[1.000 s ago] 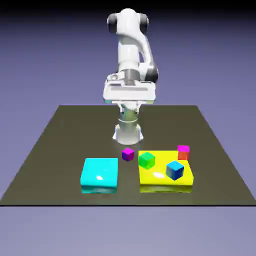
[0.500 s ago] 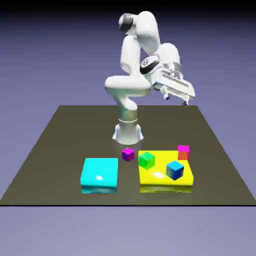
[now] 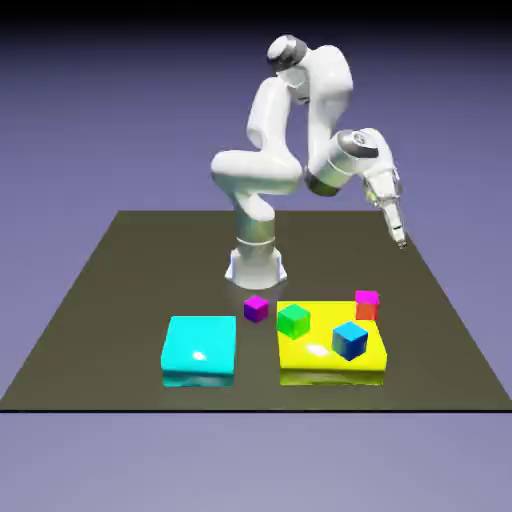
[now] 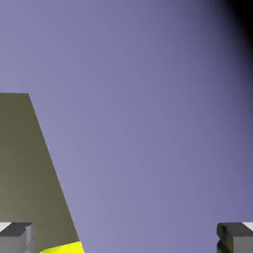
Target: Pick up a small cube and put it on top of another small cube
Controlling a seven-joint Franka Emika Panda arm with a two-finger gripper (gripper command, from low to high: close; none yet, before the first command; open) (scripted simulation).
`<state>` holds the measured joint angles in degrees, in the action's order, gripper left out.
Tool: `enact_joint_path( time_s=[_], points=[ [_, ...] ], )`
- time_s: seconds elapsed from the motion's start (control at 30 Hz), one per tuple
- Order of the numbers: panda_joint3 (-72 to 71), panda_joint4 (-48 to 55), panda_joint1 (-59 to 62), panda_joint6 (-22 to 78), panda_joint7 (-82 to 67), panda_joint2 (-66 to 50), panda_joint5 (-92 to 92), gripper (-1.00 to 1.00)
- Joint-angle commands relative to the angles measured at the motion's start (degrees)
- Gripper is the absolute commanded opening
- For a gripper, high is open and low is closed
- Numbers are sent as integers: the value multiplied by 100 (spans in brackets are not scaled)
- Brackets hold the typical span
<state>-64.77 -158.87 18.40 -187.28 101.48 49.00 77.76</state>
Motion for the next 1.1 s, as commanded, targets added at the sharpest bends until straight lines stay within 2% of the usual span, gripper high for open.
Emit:
enact_joint_path(
  time_s=[0.0, 1.07],
  points=[
    [-208, 7, 61, -43, 189, 52, 250, 0],
    [-6850, 226, 2019, -1404, 6241, 1728, 8223, 0]
  ],
)
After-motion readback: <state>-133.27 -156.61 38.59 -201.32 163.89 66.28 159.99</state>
